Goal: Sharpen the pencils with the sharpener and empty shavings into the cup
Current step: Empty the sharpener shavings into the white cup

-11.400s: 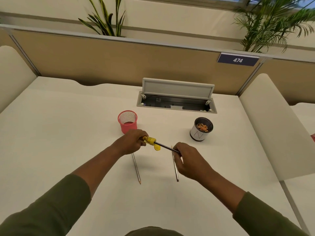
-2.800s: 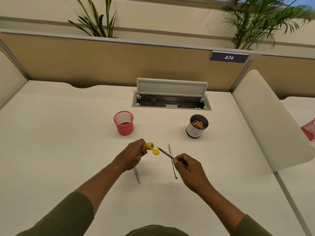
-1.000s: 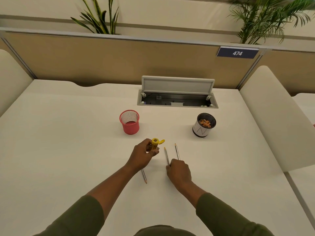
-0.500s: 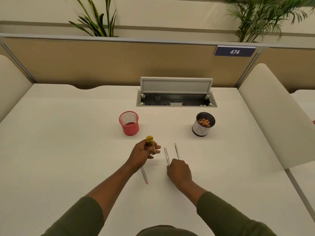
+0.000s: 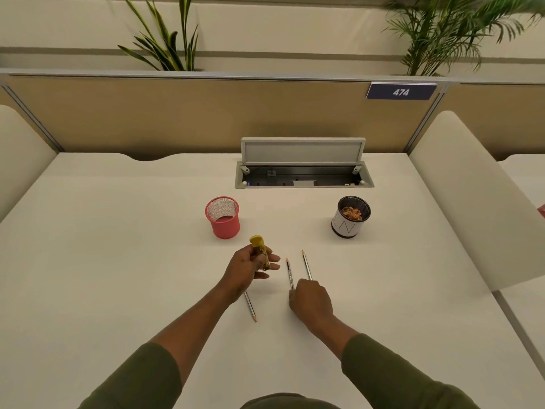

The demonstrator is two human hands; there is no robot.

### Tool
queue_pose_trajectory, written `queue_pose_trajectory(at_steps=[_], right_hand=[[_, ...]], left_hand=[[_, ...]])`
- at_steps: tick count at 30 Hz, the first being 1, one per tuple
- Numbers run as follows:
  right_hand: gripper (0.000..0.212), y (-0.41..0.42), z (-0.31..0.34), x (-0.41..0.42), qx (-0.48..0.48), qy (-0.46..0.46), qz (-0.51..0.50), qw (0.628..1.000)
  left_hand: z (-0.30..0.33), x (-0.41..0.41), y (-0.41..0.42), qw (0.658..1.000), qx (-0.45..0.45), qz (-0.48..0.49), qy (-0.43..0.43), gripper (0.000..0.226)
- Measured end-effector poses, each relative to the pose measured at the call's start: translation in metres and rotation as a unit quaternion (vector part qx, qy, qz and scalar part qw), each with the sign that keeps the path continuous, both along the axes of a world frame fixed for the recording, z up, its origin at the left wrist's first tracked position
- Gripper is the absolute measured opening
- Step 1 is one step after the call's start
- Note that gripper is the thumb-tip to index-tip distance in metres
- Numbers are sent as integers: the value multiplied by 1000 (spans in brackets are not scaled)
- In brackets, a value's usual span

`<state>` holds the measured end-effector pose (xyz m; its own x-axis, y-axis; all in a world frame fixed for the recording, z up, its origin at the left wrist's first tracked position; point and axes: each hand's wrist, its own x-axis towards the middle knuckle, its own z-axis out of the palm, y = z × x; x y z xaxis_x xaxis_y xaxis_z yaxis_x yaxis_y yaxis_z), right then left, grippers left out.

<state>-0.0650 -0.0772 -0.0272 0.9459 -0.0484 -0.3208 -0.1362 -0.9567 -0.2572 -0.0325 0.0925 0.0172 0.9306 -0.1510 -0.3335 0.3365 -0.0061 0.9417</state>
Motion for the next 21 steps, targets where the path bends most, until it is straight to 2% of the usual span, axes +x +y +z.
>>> queue_pose_trajectory(at_steps=[4, 7, 15, 18, 21], right_hand=[[29, -1, -1, 0, 2, -1, 6, 1000], [30, -2, -1, 0, 6, -2, 6, 1000], [33, -10, 3, 5, 32, -1, 11, 999], [34, -15, 23, 13, 109, -57, -8, 992], [36, -19, 54, 19, 243, -123, -40, 961]], left_hand=[[1, 0, 2, 998, -61, -3, 33, 26], [2, 0, 2, 996, -74, -5, 42, 24], [0, 4, -4, 998, 41, 32, -38, 9], [-3, 5, -9, 993, 88, 45, -63, 15], [-5, 5, -15, 985, 137, 36, -95, 22]])
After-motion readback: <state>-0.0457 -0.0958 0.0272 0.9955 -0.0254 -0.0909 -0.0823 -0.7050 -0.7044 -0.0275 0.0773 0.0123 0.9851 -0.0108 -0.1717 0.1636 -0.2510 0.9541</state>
